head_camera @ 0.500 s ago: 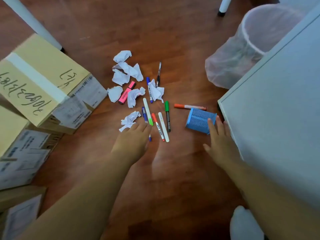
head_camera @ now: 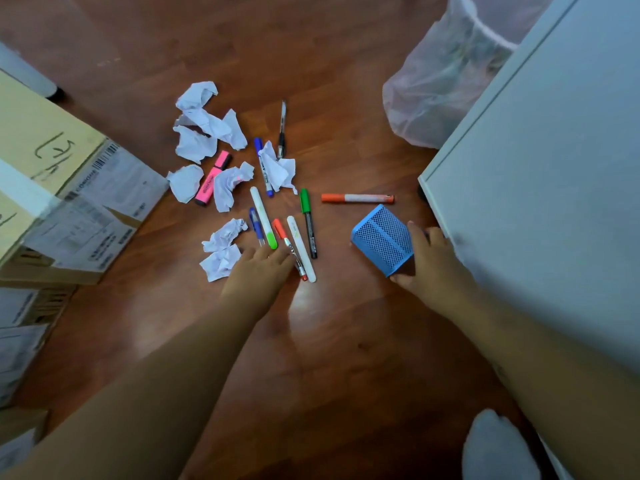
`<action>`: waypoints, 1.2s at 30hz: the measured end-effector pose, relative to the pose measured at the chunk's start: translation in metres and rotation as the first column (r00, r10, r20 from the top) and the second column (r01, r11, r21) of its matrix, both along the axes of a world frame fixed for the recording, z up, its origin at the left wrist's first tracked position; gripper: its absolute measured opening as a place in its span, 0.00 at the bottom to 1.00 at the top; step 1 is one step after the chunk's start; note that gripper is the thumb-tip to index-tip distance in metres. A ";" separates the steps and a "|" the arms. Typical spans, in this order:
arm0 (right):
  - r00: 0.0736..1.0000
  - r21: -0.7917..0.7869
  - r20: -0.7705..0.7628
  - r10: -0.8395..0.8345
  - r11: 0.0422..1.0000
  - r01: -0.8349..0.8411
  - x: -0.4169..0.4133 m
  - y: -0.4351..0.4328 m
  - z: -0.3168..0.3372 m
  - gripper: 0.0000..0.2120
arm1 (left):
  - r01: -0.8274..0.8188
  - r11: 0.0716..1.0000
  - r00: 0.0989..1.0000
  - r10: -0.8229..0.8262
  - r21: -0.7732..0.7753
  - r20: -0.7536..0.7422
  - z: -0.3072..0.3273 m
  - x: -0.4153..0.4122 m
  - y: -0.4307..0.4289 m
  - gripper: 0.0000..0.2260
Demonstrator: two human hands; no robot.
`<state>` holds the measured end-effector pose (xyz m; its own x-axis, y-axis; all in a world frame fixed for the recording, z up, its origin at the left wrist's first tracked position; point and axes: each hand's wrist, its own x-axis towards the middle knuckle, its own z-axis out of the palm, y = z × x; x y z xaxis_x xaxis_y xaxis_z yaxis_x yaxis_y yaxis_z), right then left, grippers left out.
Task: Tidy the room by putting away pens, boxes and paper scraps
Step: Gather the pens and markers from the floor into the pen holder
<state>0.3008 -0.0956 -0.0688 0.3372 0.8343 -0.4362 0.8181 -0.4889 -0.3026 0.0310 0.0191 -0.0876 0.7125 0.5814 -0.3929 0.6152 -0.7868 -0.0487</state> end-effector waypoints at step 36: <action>0.942 0.029 -0.254 -0.220 0.972 0.234 -0.014 -0.011 0.009 0.10 | -0.141 0.955 0.892 0.237 -0.262 0.384 0.091 0.060 -0.025 0.09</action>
